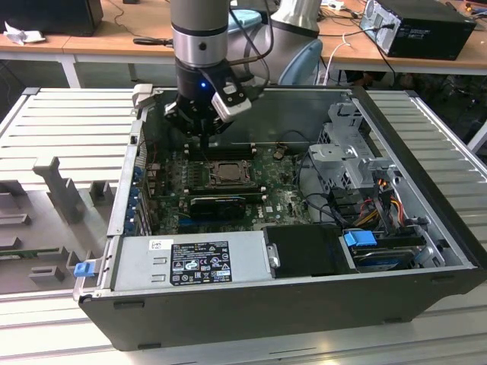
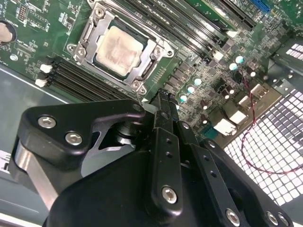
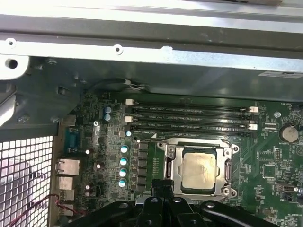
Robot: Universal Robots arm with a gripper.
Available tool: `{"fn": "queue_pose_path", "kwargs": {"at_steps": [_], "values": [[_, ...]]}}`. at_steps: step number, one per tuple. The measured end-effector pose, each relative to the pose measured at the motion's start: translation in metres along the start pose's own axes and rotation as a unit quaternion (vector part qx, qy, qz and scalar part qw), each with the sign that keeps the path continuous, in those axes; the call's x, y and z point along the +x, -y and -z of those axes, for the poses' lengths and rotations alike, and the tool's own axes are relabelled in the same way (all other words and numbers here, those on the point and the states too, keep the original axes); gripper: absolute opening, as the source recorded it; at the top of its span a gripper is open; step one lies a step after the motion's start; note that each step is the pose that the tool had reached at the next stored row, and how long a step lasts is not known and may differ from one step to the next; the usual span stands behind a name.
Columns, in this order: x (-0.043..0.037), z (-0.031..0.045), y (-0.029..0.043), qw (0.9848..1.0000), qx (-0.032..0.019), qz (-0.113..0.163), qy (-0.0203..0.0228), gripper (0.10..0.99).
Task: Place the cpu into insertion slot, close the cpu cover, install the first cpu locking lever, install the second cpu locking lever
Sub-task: 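Install the first cpu locking lever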
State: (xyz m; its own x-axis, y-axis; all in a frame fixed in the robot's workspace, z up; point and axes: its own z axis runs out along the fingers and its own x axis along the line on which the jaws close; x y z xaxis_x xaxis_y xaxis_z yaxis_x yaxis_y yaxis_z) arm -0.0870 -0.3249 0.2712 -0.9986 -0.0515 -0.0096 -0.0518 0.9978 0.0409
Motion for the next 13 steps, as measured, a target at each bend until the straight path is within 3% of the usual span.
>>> {"fn": "queue_pose_path", "kwargs": {"at_steps": [4, 9, 13], "values": [[0.0058, -0.0009, -0.0011, 1.0000, 0.0000, 0.000, 0.0000, 0.106], [0.0188, -0.0035, -0.0030, 1.0000, -0.0002, 0.000, 0.0001, 0.106], [0.0266, -0.0076, -0.0105, 1.0000, -0.0001, 0.000, 0.0000, 0.106]]}}
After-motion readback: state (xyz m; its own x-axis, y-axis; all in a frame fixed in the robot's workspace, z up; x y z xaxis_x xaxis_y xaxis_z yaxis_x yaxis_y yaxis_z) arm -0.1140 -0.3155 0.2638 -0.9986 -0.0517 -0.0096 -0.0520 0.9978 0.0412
